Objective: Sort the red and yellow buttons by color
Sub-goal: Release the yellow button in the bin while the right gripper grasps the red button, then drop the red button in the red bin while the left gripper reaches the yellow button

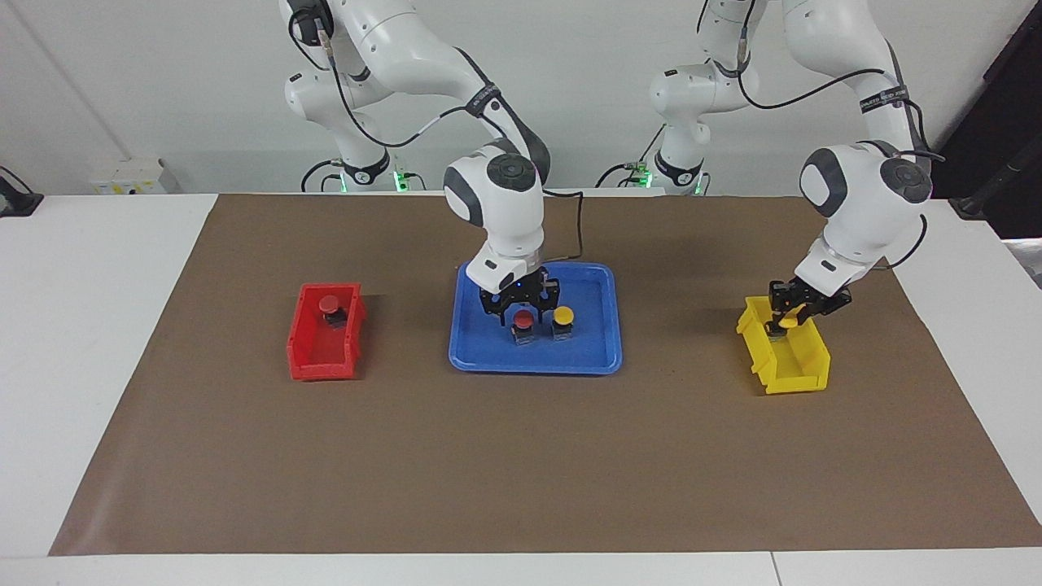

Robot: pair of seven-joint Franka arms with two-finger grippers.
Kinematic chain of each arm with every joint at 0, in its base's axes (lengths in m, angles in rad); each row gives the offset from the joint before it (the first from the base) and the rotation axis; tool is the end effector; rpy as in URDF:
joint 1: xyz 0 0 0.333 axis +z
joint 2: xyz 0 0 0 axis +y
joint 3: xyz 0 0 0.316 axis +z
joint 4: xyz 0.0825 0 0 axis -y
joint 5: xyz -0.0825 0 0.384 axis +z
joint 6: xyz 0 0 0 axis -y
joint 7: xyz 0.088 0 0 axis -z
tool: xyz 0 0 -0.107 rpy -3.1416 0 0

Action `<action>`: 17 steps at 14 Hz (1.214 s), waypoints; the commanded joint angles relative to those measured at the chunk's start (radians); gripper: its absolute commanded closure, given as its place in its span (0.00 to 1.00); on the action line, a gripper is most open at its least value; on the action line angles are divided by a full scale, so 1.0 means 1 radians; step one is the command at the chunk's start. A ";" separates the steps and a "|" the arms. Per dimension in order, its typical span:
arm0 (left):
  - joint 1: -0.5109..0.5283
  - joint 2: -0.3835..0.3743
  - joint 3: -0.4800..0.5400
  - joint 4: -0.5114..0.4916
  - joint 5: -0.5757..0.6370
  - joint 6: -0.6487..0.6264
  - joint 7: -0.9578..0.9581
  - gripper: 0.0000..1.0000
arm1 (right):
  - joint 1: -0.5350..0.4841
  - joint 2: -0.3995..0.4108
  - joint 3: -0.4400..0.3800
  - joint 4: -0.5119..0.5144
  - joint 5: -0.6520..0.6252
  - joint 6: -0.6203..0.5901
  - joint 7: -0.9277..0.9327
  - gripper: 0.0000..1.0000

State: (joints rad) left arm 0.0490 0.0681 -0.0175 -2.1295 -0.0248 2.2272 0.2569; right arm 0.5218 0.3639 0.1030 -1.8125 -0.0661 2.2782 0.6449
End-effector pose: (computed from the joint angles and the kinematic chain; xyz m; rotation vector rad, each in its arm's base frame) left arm 0.5541 0.0168 0.3799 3.1073 -0.3283 0.0505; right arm 0.5316 0.3752 0.3518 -3.0894 -0.0180 -0.1445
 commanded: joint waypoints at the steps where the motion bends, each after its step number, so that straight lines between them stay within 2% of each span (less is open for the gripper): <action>1: 0.011 -0.022 -0.002 -0.044 0.006 0.037 0.019 0.99 | 0.006 -0.006 0.001 -0.016 -0.020 0.021 0.021 0.45; 2: 0.011 -0.025 -0.002 -0.056 0.006 0.040 0.019 0.99 | 0.003 -0.005 0.001 -0.013 -0.020 0.023 0.019 0.54; 3: 0.011 -0.027 -0.002 -0.058 0.006 0.046 0.016 0.92 | 0.001 -0.005 0.001 -0.013 -0.020 0.033 0.021 0.62; 4: 0.011 -0.027 -0.002 -0.059 0.006 0.048 0.009 0.70 | 0.000 -0.003 0.001 -0.008 -0.020 0.031 0.021 0.67; 5: 0.011 -0.027 -0.002 -0.059 0.006 0.048 0.002 0.59 | -0.003 -0.005 0.000 0.011 -0.020 0.008 0.019 0.68; 8: 0.009 -0.027 -0.002 -0.055 0.006 0.039 0.001 0.41 | -0.067 -0.022 -0.003 0.099 -0.021 -0.123 -0.007 0.68; 11: 0.009 -0.030 -0.002 -0.043 0.006 0.019 0.002 0.35 | -0.199 -0.136 -0.002 0.087 -0.014 -0.239 -0.201 0.68; 13: 0.006 -0.040 -0.002 0.049 0.006 -0.117 -0.001 0.30 | -0.316 -0.204 0.000 0.070 0.005 -0.323 -0.369 0.67; 14: -0.001 -0.040 -0.004 0.119 0.006 -0.198 -0.017 0.20 | -0.371 -0.221 0.000 0.064 0.021 -0.345 -0.458 0.67; 15: -0.018 -0.040 -0.015 0.170 0.006 -0.246 -0.090 0.10 | -0.416 -0.230 0.000 0.058 0.046 -0.353 -0.537 0.67; 17: -0.188 -0.039 -0.022 0.191 0.026 -0.236 -0.393 0.09 | -0.497 -0.232 0.000 0.047 0.058 -0.350 -0.666 0.66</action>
State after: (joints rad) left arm 0.0006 0.0261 -0.0333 -1.9723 -0.0247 2.0145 0.0937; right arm 0.0853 0.1432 0.0855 -1.7247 -0.0314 1.9147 0.0751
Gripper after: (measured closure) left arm 0.150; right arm 0.590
